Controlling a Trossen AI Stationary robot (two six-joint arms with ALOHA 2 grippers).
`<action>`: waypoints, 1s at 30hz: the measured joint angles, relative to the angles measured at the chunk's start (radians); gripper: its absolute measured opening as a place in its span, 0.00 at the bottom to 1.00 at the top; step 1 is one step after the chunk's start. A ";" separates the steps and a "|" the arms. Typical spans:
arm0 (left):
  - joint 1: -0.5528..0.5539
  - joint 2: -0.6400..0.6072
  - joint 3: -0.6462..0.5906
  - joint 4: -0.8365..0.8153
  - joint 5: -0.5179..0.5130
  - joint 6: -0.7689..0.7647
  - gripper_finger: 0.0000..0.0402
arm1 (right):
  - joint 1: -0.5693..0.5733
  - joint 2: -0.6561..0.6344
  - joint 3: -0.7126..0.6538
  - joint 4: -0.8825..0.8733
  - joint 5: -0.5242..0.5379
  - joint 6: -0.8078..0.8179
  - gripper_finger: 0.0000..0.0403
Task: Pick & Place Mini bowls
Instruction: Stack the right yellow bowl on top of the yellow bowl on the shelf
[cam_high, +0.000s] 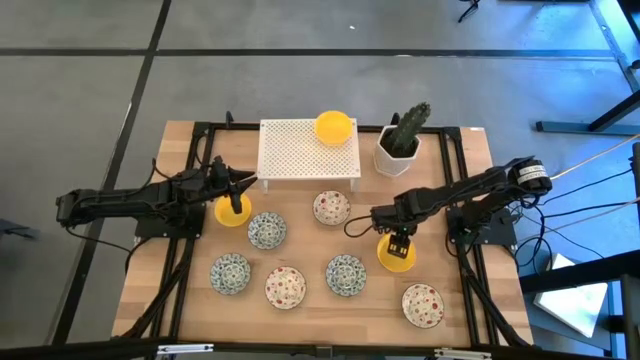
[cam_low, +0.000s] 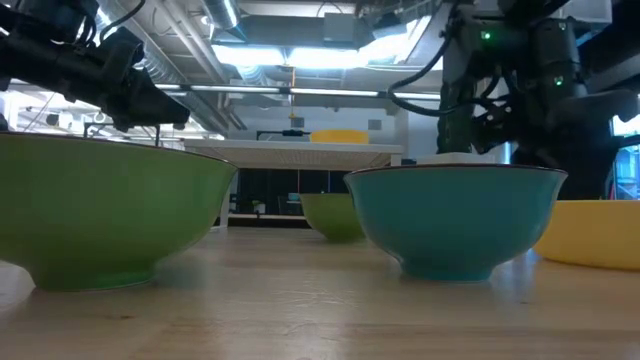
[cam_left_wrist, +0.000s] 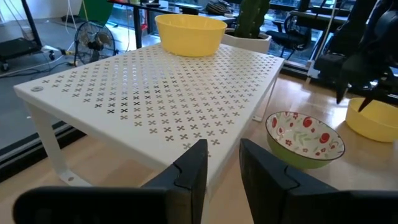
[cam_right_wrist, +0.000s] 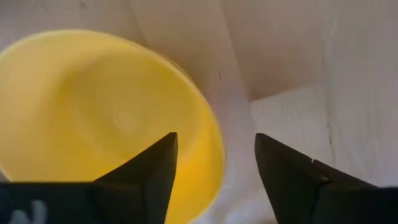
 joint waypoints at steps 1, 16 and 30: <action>0.000 0.000 0.000 0.000 0.000 0.000 0.22 | 0.000 0.000 -0.005 0.014 0.000 0.000 0.49; 0.000 0.000 0.000 0.000 0.011 -0.018 0.22 | -0.005 0.000 -0.007 0.031 -0.020 -0.051 0.05; 0.000 0.000 0.000 0.016 0.011 -0.023 0.22 | -0.012 0.001 0.375 0.018 0.135 -0.234 0.01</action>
